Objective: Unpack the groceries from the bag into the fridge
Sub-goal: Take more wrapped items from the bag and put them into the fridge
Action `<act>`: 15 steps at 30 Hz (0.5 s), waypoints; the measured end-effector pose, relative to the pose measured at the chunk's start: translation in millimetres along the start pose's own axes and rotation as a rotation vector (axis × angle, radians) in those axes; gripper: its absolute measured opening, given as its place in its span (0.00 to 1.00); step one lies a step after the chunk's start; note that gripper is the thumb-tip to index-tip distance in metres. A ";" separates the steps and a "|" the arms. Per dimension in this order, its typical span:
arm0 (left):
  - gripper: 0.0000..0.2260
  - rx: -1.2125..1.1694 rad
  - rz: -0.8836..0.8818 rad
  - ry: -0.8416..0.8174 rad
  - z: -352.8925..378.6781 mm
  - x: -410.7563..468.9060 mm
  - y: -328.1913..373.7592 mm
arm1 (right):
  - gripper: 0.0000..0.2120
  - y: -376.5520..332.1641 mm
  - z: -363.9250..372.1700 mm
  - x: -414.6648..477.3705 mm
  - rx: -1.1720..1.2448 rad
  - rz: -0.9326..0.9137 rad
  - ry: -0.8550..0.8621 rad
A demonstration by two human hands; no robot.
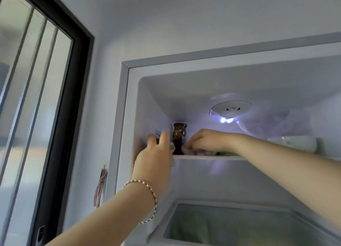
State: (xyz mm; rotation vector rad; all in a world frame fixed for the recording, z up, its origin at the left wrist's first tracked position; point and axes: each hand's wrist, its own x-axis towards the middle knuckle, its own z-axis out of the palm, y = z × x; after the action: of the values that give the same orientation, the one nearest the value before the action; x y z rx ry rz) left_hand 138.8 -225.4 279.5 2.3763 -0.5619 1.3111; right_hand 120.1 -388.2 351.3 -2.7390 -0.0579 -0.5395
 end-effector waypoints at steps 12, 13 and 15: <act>0.15 0.042 0.009 0.016 1.2 -1.9 -1.2 | 0.15 11.7 5.7 20.0 -0.238 -0.176 -0.015; 0.15 0.043 0.009 0.013 0.7 -1.4 -1.2 | 0.15 11.8 5.2 21.0 -0.264 -0.168 -0.020; 0.14 0.029 0.012 0.006 0.1 -1.3 -1.1 | 0.15 10.5 6.3 22.5 -0.318 -0.161 -0.032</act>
State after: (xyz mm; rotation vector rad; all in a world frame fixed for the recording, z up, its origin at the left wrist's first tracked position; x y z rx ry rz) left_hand 138.8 -224.3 278.2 2.3950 -0.5601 1.3405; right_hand 144.4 -396.5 350.9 -3.0717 -0.2200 -0.5928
